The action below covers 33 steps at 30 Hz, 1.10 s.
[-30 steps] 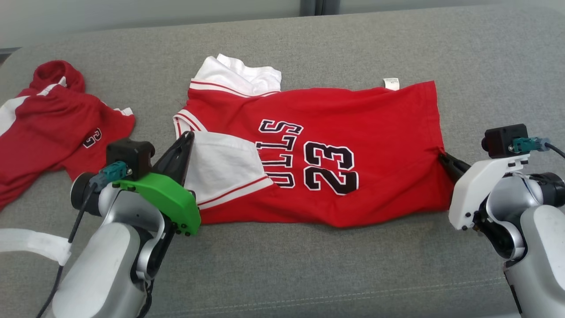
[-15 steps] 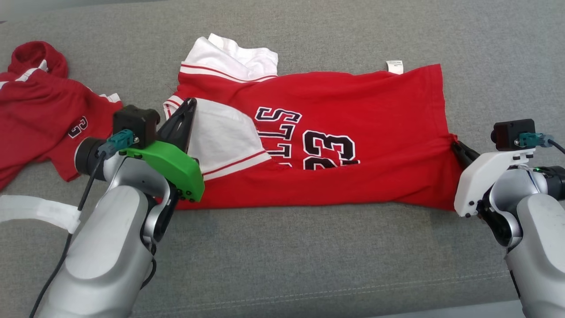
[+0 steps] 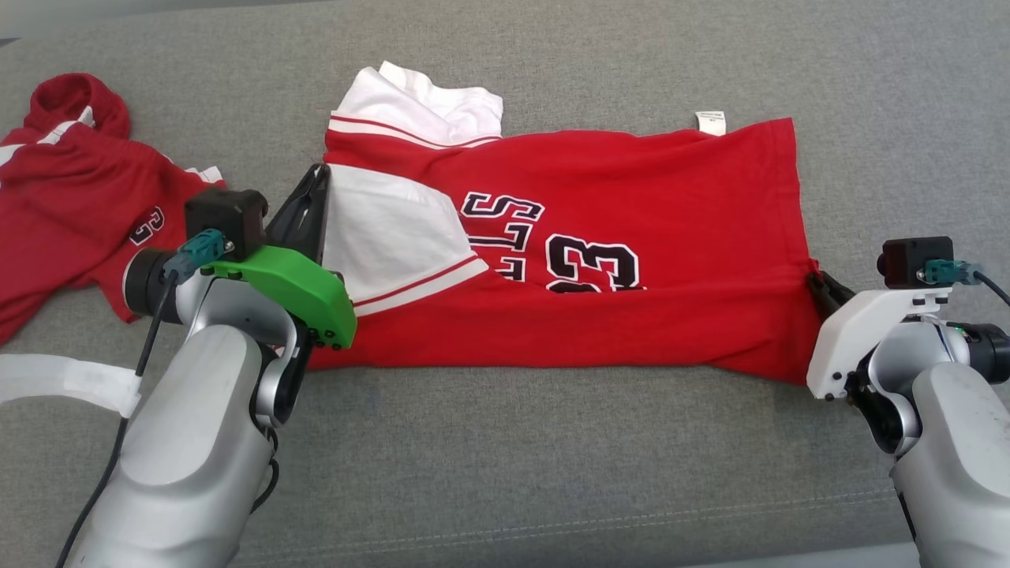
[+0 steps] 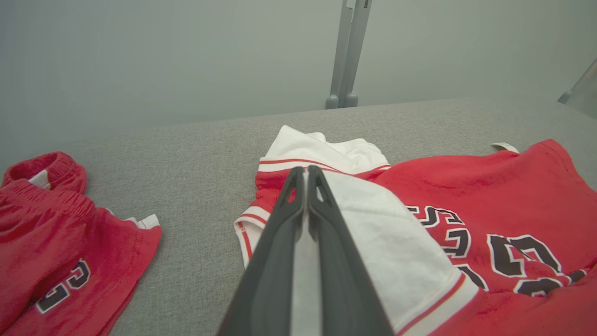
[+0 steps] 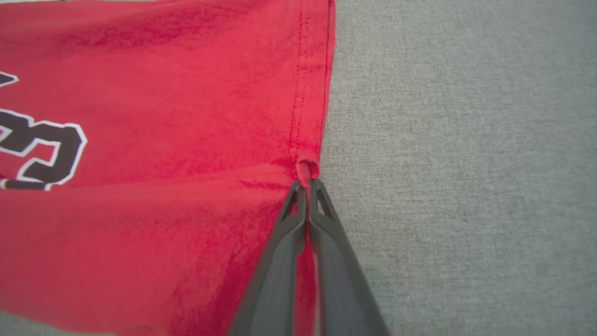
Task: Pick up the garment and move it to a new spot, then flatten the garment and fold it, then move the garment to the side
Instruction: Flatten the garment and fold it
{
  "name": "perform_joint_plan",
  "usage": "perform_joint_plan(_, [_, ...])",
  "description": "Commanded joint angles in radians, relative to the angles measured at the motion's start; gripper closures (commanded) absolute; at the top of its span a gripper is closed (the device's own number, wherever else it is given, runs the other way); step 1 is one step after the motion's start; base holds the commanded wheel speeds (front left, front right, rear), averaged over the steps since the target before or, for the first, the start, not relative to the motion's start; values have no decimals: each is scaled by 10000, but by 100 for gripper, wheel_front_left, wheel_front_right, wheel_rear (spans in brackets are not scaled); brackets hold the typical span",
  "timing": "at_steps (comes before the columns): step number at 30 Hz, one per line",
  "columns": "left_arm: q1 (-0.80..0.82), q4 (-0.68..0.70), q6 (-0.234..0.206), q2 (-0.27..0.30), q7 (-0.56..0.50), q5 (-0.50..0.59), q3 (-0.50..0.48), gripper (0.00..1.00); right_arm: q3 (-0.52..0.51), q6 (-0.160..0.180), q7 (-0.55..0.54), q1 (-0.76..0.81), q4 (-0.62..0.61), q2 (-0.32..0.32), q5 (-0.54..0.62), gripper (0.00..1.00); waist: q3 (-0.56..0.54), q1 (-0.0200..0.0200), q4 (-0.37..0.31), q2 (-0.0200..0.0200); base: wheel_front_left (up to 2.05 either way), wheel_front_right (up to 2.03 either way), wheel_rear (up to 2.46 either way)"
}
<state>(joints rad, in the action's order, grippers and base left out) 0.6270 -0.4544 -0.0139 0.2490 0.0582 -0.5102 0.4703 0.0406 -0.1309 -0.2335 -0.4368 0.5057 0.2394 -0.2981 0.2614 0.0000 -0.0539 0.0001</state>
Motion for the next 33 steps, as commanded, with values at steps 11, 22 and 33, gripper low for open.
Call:
perform_joint_plan(11, [-418, -882, -391, -220, 580, -9, 47, 0, -614, 3, 444, -94, 254, -413, 182, 0, -520, 0, 62, -1, 0, 0, 0])
perform_joint_plan(22, [-2137, -906, -880, -130, 343, -134, 359, 0, -1126, 3, -154, 1584, -1254, -700, 362, 0, -1285, 0, 195, -1, 0, 0, 0])
perform_joint_plan(33, [-2882, -908, -1442, -97, -158, -127, 566, 0, -1444, 3, -821, 2763, -1789, -1252, 863, 0, -1439, 0, 163, -1, 0, 0, 0])
